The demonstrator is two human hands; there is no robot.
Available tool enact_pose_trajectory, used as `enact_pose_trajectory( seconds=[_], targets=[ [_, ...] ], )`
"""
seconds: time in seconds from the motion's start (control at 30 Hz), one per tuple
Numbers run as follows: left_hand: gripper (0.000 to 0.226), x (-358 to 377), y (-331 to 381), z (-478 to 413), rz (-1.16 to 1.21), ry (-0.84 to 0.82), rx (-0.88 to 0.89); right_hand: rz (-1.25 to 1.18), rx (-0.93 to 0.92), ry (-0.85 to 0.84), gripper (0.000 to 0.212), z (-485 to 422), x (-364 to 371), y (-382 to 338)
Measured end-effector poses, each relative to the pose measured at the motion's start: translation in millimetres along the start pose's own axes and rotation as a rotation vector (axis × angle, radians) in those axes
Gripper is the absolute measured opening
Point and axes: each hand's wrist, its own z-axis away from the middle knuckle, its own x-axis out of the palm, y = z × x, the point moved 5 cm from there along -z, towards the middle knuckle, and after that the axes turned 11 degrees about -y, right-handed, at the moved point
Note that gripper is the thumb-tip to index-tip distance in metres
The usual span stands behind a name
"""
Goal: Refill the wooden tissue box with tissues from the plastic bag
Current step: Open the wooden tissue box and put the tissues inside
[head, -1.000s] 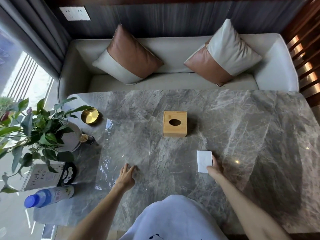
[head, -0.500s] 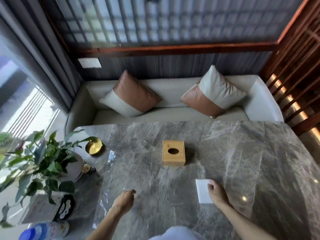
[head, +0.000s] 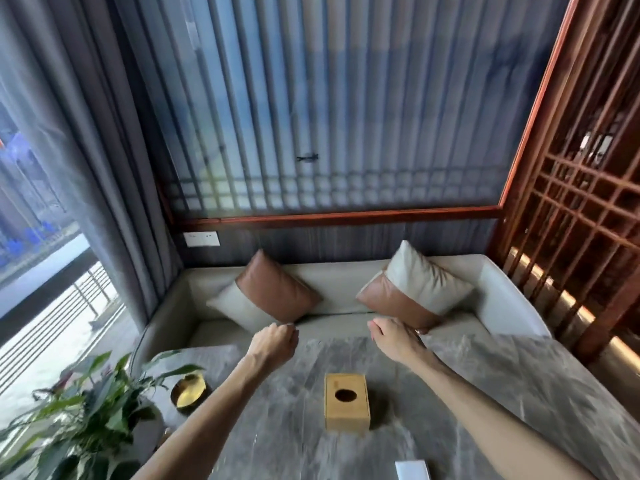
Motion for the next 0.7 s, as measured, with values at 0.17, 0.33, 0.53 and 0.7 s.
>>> enact_pose_trajectory(
  seconds=[0.17, 0.33, 0.53, 0.7],
  targets=[
    [0.035, 14.9, 20.5, 5.3, -0.098, -0.148, 0.030, 0.149, 0.046, -0.125, 0.038, 11.3, 31.0, -4.2],
    [0.032, 59.6, 36.3, 3.3, -0.170, -0.328, 0.029, 0.287, 0.046, -0.229, 0.032, 12.7, 67.7, -1.4],
    [0.031, 119.7, 46.4, -7.6, -0.031, -0.489, -0.039, 0.182, 0.028, -0.399, 0.052, 3.7, 108.5, 1.9],
    [0.049, 165.9, 36.3, -22.7, 0.134, -0.606, -0.034, -0.006, 0.116, -0.519, 0.071, -5.5, 150.5, 25.6]
  ],
)
